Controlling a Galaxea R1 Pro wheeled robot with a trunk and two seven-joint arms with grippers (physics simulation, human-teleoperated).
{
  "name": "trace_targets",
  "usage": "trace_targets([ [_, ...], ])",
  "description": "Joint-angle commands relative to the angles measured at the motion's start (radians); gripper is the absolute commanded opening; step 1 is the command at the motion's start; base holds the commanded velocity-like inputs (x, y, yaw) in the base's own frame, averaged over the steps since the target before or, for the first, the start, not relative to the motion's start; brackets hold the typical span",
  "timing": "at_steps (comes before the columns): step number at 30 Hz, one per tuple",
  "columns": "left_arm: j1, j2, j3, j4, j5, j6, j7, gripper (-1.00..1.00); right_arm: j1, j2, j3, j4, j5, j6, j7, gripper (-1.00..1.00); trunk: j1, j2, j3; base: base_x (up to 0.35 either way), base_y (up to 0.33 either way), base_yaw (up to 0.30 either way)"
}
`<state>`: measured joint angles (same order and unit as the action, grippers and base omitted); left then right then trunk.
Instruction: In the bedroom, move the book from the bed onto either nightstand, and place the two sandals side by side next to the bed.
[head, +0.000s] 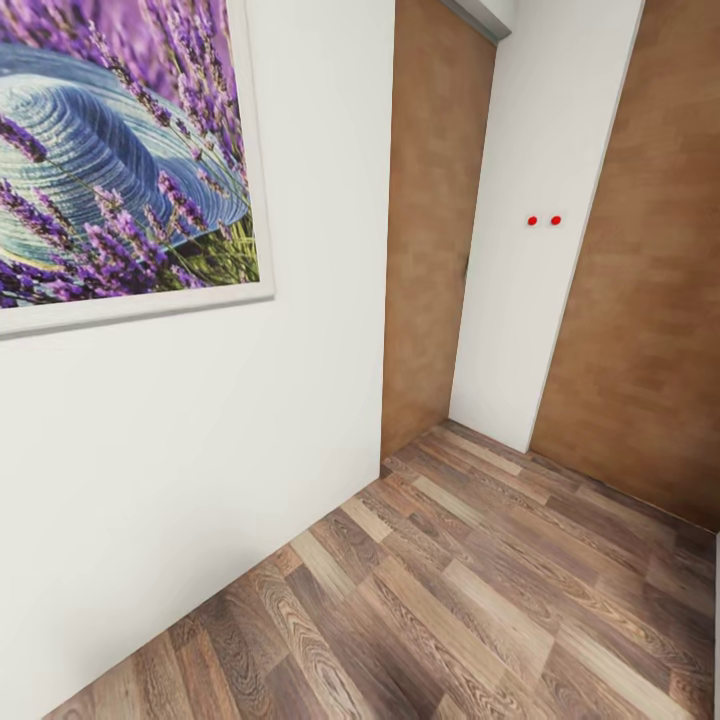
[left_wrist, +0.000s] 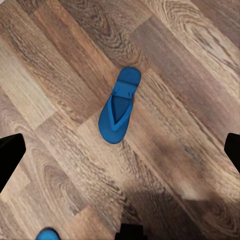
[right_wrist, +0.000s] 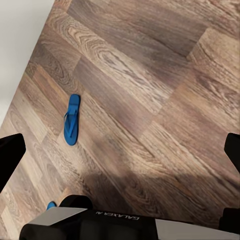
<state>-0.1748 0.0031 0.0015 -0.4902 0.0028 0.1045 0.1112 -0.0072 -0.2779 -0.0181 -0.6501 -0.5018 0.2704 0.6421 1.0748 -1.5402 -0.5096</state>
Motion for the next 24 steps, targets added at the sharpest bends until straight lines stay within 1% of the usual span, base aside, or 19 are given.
trace_targets([
  [1,0.000,0.000,0.000,-0.002,0.000,0.006,0.002,1.00,0.000,0.000,-0.002,0.000,-0.009,0.009,0.002,1.00,0.004,-0.008,-0.004,0.000,0.000,0.000],
  [24,0.000,0.000,0.003,-0.002,0.000,0.006,0.002,1.00,0.000,0.006,-0.002,0.001,-0.008,0.007,-0.001,1.00,0.092,-0.169,-0.076,0.000,0.000,0.000],
])
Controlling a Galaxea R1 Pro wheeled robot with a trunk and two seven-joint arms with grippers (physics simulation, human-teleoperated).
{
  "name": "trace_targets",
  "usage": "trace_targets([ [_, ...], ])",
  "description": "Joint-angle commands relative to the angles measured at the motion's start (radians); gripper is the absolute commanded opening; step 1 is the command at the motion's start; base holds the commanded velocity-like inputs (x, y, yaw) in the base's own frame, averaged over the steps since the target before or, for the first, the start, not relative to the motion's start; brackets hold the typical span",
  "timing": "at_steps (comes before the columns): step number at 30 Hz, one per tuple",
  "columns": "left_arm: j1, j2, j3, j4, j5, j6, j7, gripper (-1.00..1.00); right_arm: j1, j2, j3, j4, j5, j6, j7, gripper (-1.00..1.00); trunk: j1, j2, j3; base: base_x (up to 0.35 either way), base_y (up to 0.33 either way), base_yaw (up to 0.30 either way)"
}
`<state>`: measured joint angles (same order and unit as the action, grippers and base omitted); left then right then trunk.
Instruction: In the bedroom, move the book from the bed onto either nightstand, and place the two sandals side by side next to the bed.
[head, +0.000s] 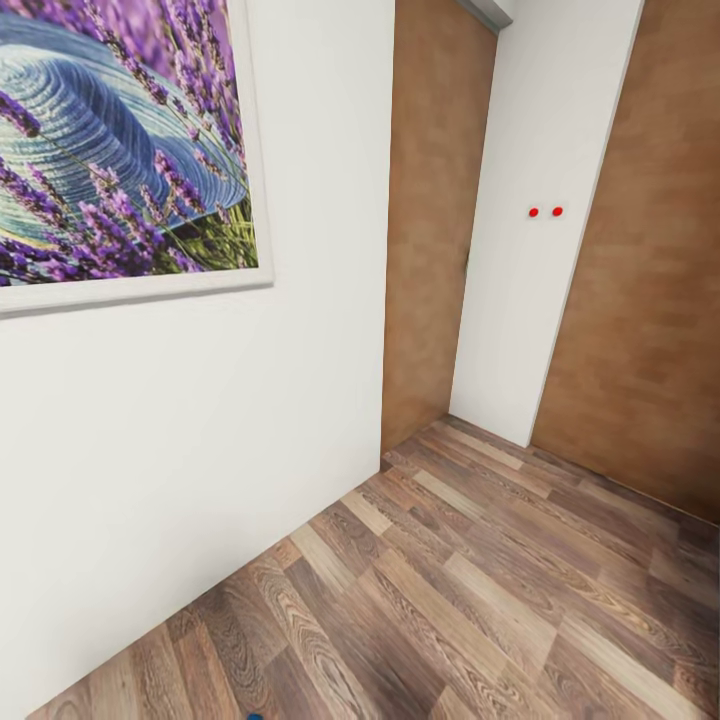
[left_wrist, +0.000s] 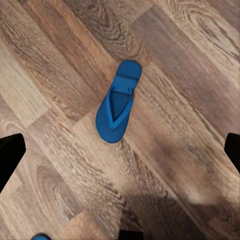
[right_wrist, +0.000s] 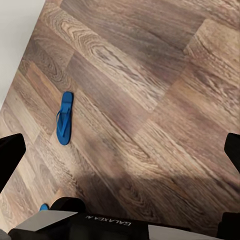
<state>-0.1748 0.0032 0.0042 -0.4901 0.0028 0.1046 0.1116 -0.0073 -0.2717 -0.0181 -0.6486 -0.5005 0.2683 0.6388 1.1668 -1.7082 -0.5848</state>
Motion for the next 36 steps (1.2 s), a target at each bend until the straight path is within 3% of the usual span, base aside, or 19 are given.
trace_targets([
  [1,0.000,0.000,0.002,-0.002,0.000,0.006,0.002,1.00,0.000,0.000,-0.002,0.000,-0.009,0.009,0.002,1.00,0.004,-0.008,-0.004,0.000,0.000,0.000],
  [14,0.000,0.000,0.024,-0.002,0.000,0.005,0.002,1.00,0.000,0.001,0.000,0.000,-0.009,0.009,0.002,1.00,0.054,-0.099,-0.045,0.000,0.000,0.000],
  [36,0.000,0.000,0.027,-0.002,0.000,0.004,0.002,1.00,0.000,0.001,0.001,0.000,-0.009,0.009,0.002,1.00,0.138,-0.253,-0.114,0.000,0.000,0.000],
])
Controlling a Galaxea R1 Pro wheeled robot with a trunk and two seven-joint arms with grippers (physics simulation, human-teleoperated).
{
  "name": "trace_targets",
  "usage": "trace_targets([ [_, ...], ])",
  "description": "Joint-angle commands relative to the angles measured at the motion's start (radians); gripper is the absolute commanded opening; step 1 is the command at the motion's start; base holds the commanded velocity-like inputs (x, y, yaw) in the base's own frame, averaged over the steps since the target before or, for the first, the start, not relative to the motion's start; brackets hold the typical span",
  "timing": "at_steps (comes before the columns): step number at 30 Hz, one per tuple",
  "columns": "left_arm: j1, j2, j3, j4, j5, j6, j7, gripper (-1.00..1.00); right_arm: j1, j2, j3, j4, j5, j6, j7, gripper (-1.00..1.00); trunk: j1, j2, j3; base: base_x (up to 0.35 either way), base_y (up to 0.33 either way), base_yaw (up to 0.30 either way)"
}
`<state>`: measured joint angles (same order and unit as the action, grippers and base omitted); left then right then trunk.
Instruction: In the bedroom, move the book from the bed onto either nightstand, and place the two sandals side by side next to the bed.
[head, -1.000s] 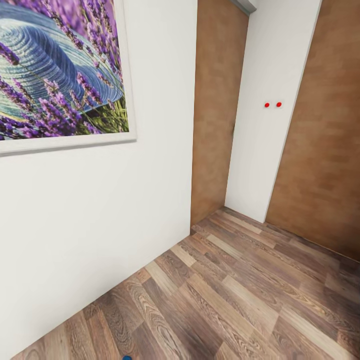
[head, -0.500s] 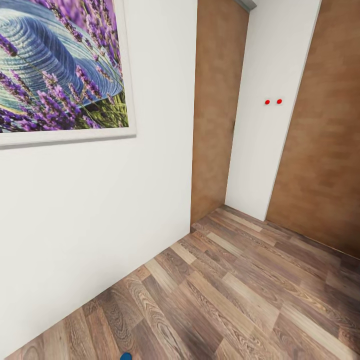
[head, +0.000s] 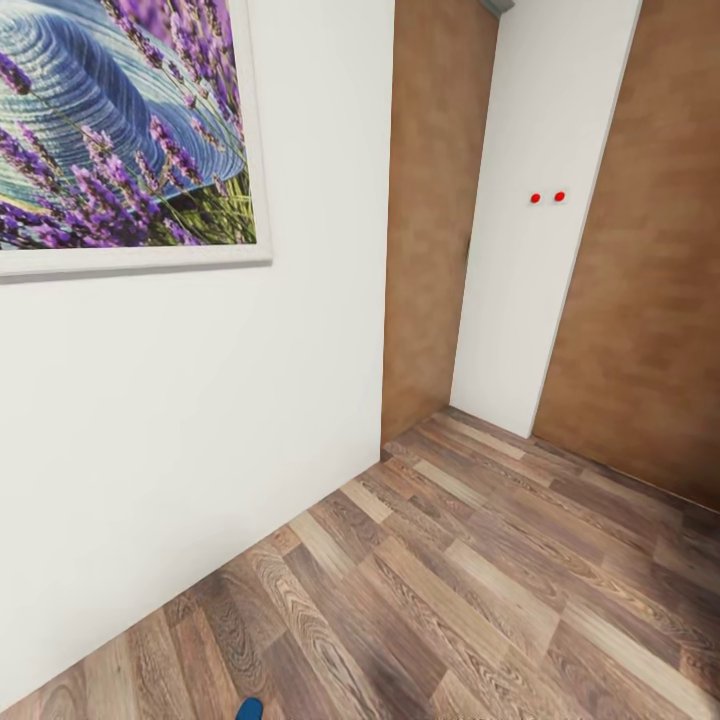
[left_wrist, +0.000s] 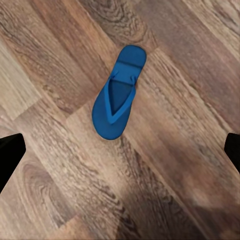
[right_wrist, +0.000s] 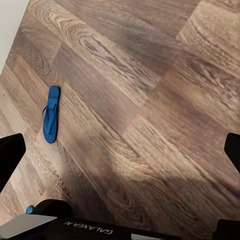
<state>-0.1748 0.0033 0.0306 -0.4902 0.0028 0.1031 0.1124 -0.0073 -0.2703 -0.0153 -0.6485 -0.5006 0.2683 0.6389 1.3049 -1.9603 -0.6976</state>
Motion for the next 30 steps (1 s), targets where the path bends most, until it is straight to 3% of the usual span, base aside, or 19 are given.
trace_targets([
  [1,0.000,0.000,0.001,-0.002,0.000,0.006,0.002,1.00,0.000,0.000,-0.002,-0.001,-0.009,0.009,0.002,1.00,0.004,-0.008,-0.004,0.000,0.000,0.000],
  [12,0.000,0.000,0.002,-0.004,-0.001,0.006,0.002,1.00,0.000,0.000,-0.002,0.000,-0.010,0.010,0.003,1.00,0.046,-0.085,-0.039,0.000,0.000,0.000],
  [15,-0.001,0.001,0.002,-0.043,-0.002,0.015,0.005,1.00,0.000,0.000,-0.001,0.000,-0.009,0.009,0.003,1.00,0.057,-0.106,-0.048,0.000,0.000,0.000],
  [17,-0.002,-0.001,0.001,-0.155,-0.006,0.096,0.007,1.00,0.000,0.000,0.000,0.000,-0.009,0.009,0.002,1.00,0.065,-0.120,-0.054,0.000,0.000,0.000],
  [19,-0.002,-0.001,0.001,-0.210,-0.007,0.161,0.006,1.00,0.000,0.000,0.000,0.000,-0.009,0.009,0.002,1.00,0.073,-0.134,-0.061,0.000,0.000,0.000],
  [20,-0.007,-0.002,0.001,-0.282,-0.007,0.248,0.005,1.00,0.000,0.000,0.000,0.000,-0.009,0.009,0.002,1.00,0.077,-0.141,-0.064,0.000,0.000,0.000],
  [22,-0.013,-0.002,0.000,-0.350,-0.006,0.326,0.003,1.00,0.000,0.000,0.000,0.000,-0.009,0.009,0.002,1.00,0.084,-0.155,-0.070,0.000,0.000,0.000],
  [26,-0.026,-0.004,-0.001,-0.452,-0.006,0.424,0.000,1.00,0.000,0.000,0.000,0.000,-0.009,0.009,0.002,1.00,0.100,-0.183,-0.083,0.000,0.000,0.000],
  [30,-0.034,-0.006,-0.003,-0.477,-0.003,0.456,-0.003,1.00,0.000,0.000,-0.002,0.000,-0.009,0.009,0.002,1.00,0.115,-0.211,-0.095,0.000,0.000,0.000],
])
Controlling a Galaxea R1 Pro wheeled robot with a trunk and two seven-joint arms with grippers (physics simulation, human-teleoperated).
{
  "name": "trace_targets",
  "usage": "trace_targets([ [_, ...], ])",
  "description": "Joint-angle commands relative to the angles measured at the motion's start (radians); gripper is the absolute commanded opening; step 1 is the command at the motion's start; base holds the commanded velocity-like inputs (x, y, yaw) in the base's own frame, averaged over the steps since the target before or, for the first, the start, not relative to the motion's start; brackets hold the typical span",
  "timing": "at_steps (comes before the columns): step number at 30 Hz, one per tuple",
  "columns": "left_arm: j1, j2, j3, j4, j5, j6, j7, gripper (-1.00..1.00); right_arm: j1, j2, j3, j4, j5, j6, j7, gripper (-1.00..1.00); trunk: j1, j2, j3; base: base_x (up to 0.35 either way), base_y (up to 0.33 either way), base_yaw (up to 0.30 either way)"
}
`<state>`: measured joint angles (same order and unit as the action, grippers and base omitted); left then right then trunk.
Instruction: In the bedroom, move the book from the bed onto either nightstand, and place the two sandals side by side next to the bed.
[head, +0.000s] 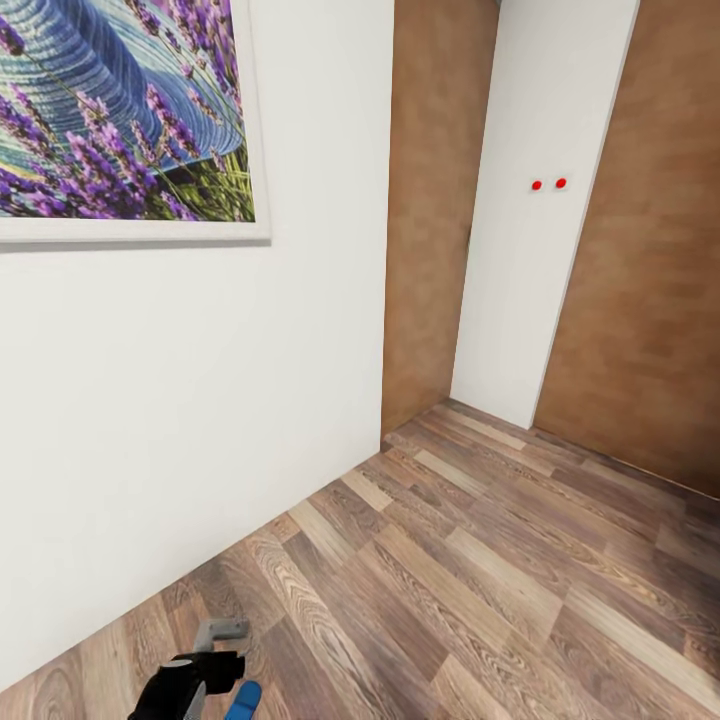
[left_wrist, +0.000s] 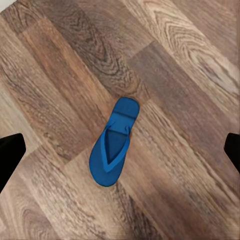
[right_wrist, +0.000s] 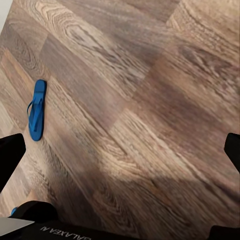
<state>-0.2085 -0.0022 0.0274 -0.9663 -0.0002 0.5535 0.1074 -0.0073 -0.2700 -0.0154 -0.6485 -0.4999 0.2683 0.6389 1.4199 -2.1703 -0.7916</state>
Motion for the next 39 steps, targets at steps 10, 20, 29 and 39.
trace_targets([
  [10,-0.003,-0.001,-0.001,0.094,-0.001,-0.055,0.001,1.00,0.000,-0.008,-0.004,-0.041,-0.014,0.022,0.014,1.00,0.038,-0.071,-0.032,0.000,0.000,0.000],
  [20,-0.003,-0.003,-0.004,0.102,-0.001,-0.064,0.002,1.00,-0.015,-0.050,-0.048,-0.388,-0.150,0.491,0.012,1.00,0.077,-0.141,-0.064,0.000,0.000,0.000],
  [29,-0.003,-0.003,-0.006,0.103,0.000,-0.064,0.002,1.00,-0.121,-0.054,-0.082,-0.478,-0.234,0.573,0.015,1.00,0.111,-0.204,-0.092,0.000,0.000,0.000],
  [39,-0.003,-0.002,-0.004,0.103,0.001,-0.064,0.002,1.00,-0.132,-0.055,-0.170,-0.536,-0.241,0.582,0.015,1.00,0.149,-0.274,-0.123,0.000,0.000,0.000],
])
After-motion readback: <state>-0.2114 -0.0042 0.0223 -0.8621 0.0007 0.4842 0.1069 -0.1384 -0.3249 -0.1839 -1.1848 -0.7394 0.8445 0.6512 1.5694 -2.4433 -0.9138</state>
